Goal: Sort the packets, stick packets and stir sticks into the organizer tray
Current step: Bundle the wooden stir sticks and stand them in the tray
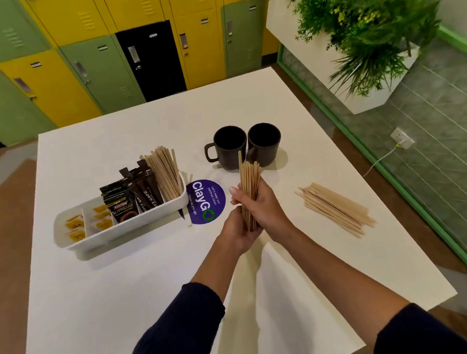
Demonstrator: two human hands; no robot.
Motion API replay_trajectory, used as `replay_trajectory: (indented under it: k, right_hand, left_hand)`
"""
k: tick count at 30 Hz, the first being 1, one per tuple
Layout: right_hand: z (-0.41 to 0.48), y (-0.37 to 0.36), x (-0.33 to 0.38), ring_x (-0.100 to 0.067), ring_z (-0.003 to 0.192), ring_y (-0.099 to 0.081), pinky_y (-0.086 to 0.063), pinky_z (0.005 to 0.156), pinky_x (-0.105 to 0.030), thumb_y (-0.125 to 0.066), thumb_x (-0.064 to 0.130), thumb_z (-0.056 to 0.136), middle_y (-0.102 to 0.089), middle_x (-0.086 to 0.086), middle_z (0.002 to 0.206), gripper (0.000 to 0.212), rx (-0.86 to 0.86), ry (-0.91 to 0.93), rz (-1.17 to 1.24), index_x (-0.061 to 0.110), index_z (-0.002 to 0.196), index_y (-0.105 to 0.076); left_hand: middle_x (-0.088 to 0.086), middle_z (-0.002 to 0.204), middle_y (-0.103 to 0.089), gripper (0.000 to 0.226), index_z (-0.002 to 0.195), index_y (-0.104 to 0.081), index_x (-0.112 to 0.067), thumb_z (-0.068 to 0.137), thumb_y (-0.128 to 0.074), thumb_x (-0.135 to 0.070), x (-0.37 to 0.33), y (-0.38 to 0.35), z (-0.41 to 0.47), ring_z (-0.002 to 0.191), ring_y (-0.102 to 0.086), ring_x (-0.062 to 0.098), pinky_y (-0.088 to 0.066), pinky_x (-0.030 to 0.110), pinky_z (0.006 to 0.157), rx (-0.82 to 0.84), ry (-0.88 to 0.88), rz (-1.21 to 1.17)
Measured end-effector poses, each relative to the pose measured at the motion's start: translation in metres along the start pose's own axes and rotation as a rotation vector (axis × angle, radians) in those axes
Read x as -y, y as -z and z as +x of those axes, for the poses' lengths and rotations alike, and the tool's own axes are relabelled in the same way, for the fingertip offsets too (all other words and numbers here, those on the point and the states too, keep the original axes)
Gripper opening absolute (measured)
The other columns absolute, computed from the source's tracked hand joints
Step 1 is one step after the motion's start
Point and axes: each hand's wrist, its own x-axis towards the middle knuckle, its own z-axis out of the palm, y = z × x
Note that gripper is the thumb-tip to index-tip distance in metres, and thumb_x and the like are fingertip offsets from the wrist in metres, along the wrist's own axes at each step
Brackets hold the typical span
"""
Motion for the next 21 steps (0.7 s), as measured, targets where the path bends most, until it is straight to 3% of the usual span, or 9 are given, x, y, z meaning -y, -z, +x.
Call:
replay_trajectory:
  k: [4,7,9,11,13,18,21]
  right_hand:
    - [0.008,-0.013,0.006,-0.007,0.078,-0.066,-0.046,0.075,-0.015,-0.057,0.038,0.091,-0.068,0.001,0.079,0.027,0.004,0.038,0.022,0.013,0.101,-0.059]
    - [0.014,-0.027,0.009,-0.009,0.076,-0.064,-0.045,0.070,-0.015,-0.052,0.039,0.094,-0.068,-0.001,0.079,0.031,0.031,0.056,-0.047,0.009,0.096,-0.060]
    - [0.018,-0.034,0.010,-0.014,0.079,-0.064,-0.048,0.069,-0.019,-0.052,0.037,0.094,-0.067,-0.005,0.085,0.029,0.059,0.124,-0.184,0.009,0.092,-0.059]
    - [0.026,-0.043,0.014,-0.013,0.073,-0.059,-0.046,0.065,-0.023,-0.053,0.034,0.094,-0.060,-0.003,0.078,0.024,0.090,0.243,-0.305,0.018,0.076,-0.053]
    - [0.033,-0.053,0.023,-0.004,0.062,-0.048,-0.037,0.061,-0.018,-0.055,0.031,0.094,-0.048,0.005,0.067,0.032,0.121,0.299,-0.369,0.029,0.065,-0.042]
    - [0.053,-0.083,0.050,0.003,0.059,-0.048,-0.036,0.058,-0.010,-0.052,0.028,0.095,-0.046,0.008,0.067,0.031,0.196,0.407,-0.437,0.031,0.066,-0.041]
    - [0.068,-0.096,0.062,-0.003,0.064,-0.048,-0.033,0.061,-0.013,-0.050,0.027,0.096,-0.051,0.000,0.074,0.026,0.204,0.443,-0.437,0.026,0.070,-0.046]
  left_hand:
    - [0.005,0.099,-0.063,0.029,0.110,-0.058,-0.014,0.100,-0.033,-0.023,-0.010,0.013,0.006,0.089,-0.059,0.013,-0.051,0.023,0.071,-0.136,-0.007,0.087]
    - [0.001,0.069,-0.050,0.026,0.080,-0.055,-0.016,0.098,-0.037,-0.021,-0.021,0.020,0.003,0.056,-0.044,0.007,-0.038,0.014,0.041,-0.257,-0.029,0.124]
    - [0.001,0.061,-0.046,0.028,0.074,-0.052,-0.014,0.098,-0.038,-0.020,-0.031,0.027,0.001,0.049,-0.038,0.007,-0.030,0.014,0.033,-0.361,-0.079,0.147]
    - [0.003,0.061,-0.048,0.027,0.078,-0.053,-0.011,0.098,-0.037,-0.020,-0.043,0.036,-0.001,0.049,-0.039,0.009,-0.029,0.013,0.032,-0.437,-0.148,0.154]
    - [0.004,0.065,-0.052,0.025,0.086,-0.055,-0.010,0.099,-0.037,-0.022,-0.055,0.042,-0.005,0.051,-0.042,0.010,-0.030,0.013,0.033,-0.464,-0.211,0.144]
    - [0.010,0.078,-0.058,0.027,0.088,-0.056,-0.008,0.098,-0.034,-0.020,-0.082,0.055,-0.013,0.063,-0.054,0.015,-0.044,0.019,0.043,-0.535,-0.354,0.174]
    - [0.014,0.097,-0.062,0.025,0.102,-0.053,-0.009,0.098,-0.033,-0.024,-0.089,0.067,-0.016,0.083,-0.059,0.023,-0.048,0.029,0.062,-0.655,-0.473,0.374]
